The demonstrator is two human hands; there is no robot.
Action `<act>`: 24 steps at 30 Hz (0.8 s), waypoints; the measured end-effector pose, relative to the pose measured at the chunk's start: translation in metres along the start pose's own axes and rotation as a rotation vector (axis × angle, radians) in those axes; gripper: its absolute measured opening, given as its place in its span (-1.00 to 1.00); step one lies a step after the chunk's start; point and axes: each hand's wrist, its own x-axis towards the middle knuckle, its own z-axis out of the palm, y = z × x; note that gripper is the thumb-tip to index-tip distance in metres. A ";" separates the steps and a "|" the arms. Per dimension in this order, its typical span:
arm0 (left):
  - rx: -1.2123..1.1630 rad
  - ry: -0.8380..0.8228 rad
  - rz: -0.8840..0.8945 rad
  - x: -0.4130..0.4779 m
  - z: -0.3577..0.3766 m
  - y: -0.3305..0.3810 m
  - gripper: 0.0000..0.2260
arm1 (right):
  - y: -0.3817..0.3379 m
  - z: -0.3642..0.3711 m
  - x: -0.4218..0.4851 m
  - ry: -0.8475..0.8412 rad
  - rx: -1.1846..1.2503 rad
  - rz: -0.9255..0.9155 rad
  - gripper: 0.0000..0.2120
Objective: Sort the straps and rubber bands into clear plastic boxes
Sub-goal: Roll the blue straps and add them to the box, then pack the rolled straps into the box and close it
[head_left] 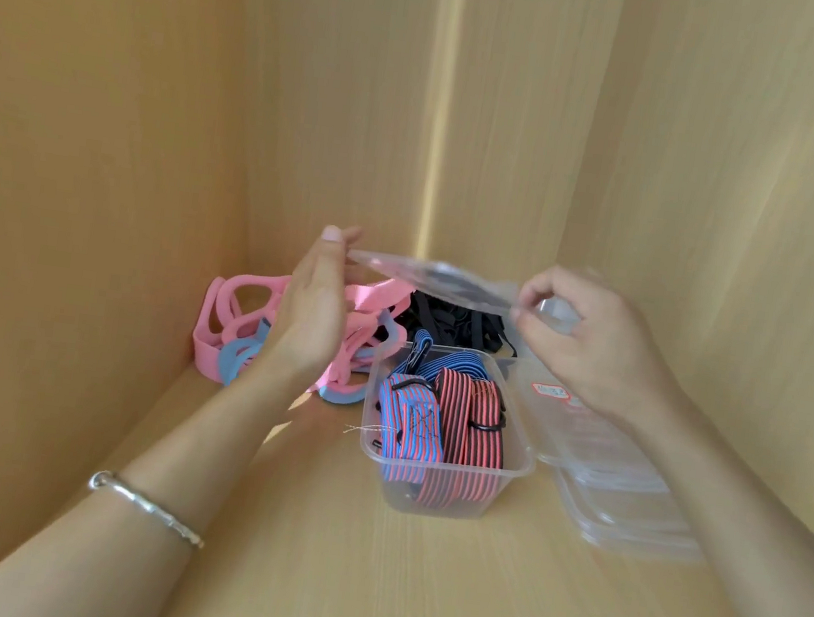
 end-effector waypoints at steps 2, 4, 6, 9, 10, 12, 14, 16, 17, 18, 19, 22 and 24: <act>-0.115 0.011 -0.038 0.003 -0.003 0.002 -0.60 | 0.008 0.008 -0.005 -0.066 0.112 0.032 -0.70; -0.139 -0.066 -0.047 0.003 -0.005 0.002 -0.56 | 0.016 0.018 -0.010 -0.086 0.152 -0.003 -0.69; -0.049 -0.181 -0.032 0.001 -0.005 -0.001 -0.58 | 0.020 0.026 -0.015 -0.108 0.228 -0.002 -0.84; 0.169 -0.458 -0.063 -0.011 -0.002 0.000 -0.55 | 0.028 0.031 -0.020 -0.136 0.337 0.047 -0.74; 0.233 -0.539 -0.072 -0.014 0.000 0.001 -0.56 | 0.031 0.032 -0.021 -0.153 0.358 0.061 -0.66; 0.349 -0.644 -0.060 -0.019 0.006 0.002 -0.54 | 0.034 0.032 -0.023 -0.191 0.390 0.073 -0.52; 0.481 -0.673 -0.035 -0.020 0.009 0.001 -0.54 | 0.036 0.032 -0.023 -0.205 0.418 0.107 -0.40; 0.571 -0.671 -0.005 -0.020 0.010 0.003 -0.54 | 0.034 0.032 -0.021 -0.187 0.438 0.160 -0.44; 0.593 -0.673 0.005 -0.021 0.011 0.005 -0.54 | 0.032 0.032 -0.021 -0.174 0.459 0.191 -0.51; 0.609 -0.676 0.007 -0.021 0.011 0.005 -0.53 | 0.030 0.032 -0.019 -0.156 0.472 0.223 -0.56; 0.634 -0.684 0.007 -0.023 0.012 0.007 -0.53 | 0.027 0.032 -0.018 -0.134 0.475 0.244 -0.61; 0.699 -0.700 0.031 -0.025 0.016 0.007 -0.52 | 0.020 0.034 -0.017 -0.118 0.466 0.248 -0.72; 0.723 -0.709 0.035 -0.025 0.017 0.007 -0.52 | 0.019 0.033 -0.018 -0.145 0.481 0.243 -0.78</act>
